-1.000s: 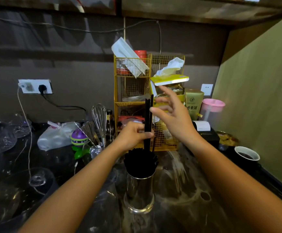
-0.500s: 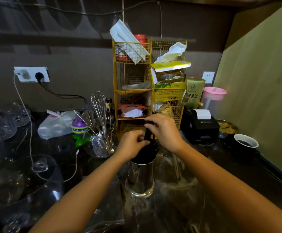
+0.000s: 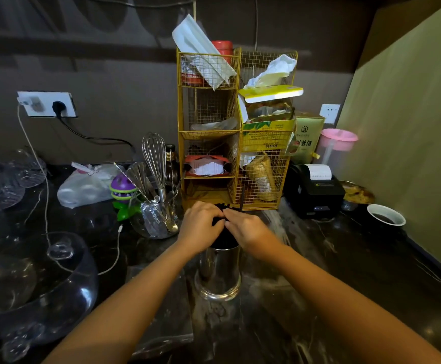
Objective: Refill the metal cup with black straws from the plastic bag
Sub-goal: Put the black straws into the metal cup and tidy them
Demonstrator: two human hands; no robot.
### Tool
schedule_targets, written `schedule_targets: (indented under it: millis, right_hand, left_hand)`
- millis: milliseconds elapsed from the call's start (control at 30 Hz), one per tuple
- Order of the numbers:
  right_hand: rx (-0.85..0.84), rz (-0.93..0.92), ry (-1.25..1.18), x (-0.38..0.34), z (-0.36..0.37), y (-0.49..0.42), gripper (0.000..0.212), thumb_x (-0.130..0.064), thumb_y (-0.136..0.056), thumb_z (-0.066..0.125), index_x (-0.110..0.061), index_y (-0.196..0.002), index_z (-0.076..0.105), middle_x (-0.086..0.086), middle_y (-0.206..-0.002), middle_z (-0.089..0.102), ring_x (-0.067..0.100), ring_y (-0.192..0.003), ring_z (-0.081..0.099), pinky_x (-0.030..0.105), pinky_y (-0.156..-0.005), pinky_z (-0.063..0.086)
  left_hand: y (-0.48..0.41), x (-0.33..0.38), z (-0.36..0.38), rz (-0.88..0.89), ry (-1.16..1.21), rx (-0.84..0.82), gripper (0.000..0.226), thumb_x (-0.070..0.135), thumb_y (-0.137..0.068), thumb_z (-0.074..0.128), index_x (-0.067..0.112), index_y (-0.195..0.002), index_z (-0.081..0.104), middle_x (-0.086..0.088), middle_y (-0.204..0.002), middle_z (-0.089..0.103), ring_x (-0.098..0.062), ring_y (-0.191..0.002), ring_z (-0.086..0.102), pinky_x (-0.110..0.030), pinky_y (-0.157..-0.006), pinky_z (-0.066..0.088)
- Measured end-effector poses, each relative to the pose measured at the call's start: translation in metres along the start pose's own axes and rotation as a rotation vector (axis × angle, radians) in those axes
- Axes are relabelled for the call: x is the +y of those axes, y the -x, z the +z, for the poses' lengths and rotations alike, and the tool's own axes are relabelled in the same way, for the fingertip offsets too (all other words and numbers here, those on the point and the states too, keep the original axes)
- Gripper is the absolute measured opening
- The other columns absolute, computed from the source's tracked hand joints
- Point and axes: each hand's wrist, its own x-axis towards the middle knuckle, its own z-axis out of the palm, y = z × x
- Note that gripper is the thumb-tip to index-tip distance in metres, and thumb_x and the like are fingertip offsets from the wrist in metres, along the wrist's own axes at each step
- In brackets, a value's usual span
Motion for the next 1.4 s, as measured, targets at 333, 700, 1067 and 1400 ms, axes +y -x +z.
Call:
schedule_targets:
  millis: [333, 700, 1067, 1400]
  right_hand:
    - [0.209, 0.103, -0.092, -0.003, -0.029, -0.006, 0.036, -0.016, -0.090, 0.047, -0.005, -0.124, 0.049, 0.013, -0.119, 0.059, 0.021, -0.107, 0.054, 0.029, -0.091, 0.042]
    - [0.175, 0.488, -0.371, 0.011, -0.053, -0.030, 0.025, -0.006, -0.084, 0.053, -0.003, -0.109, 0.050, -0.001, -0.066, 0.051, 0.014, -0.060, 0.048, 0.028, -0.056, 0.038]
    - [0.138, 0.511, -0.566, 0.025, -0.049, -0.019, 0.007, -0.007, -0.086, 0.050, -0.011, -0.092, 0.050, 0.002, -0.066, 0.051, 0.012, -0.058, 0.048, 0.023, -0.051, 0.041]
    - [0.124, 0.392, -0.842, 0.004, -0.067, -0.015, 0.013, -0.028, -0.094, 0.041, -0.020, -0.089, 0.050, 0.004, -0.059, 0.054, 0.008, -0.041, 0.050, 0.017, -0.039, 0.039]
  left_hand:
    - [-0.014, 0.009, -0.015, 0.009, 0.031, -0.034, 0.025, 0.024, -0.087, 0.053, 0.013, -0.105, 0.065, -0.007, -0.112, 0.065, -0.024, -0.108, 0.049, -0.037, -0.094, 0.037]
    - [-0.064, 0.037, -0.005, -0.157, 0.122, -0.217, 0.021, 0.029, -0.078, 0.066, 0.010, -0.087, 0.065, -0.002, -0.077, 0.056, -0.020, -0.078, 0.055, -0.034, -0.068, 0.044]
    - [-0.079, 0.043, -0.008, -0.182, 0.147, -0.265, 0.041, 0.022, -0.081, 0.063, 0.017, -0.049, 0.038, 0.000, -0.052, 0.040, -0.012, -0.050, 0.038, -0.027, -0.049, 0.030]
    - [-0.077, 0.058, -0.102, -0.069, 0.339, 0.005, 0.018, 0.018, -0.085, 0.057, 0.001, -0.079, 0.057, 0.001, -0.063, 0.056, -0.008, -0.056, 0.053, -0.024, -0.052, 0.046]
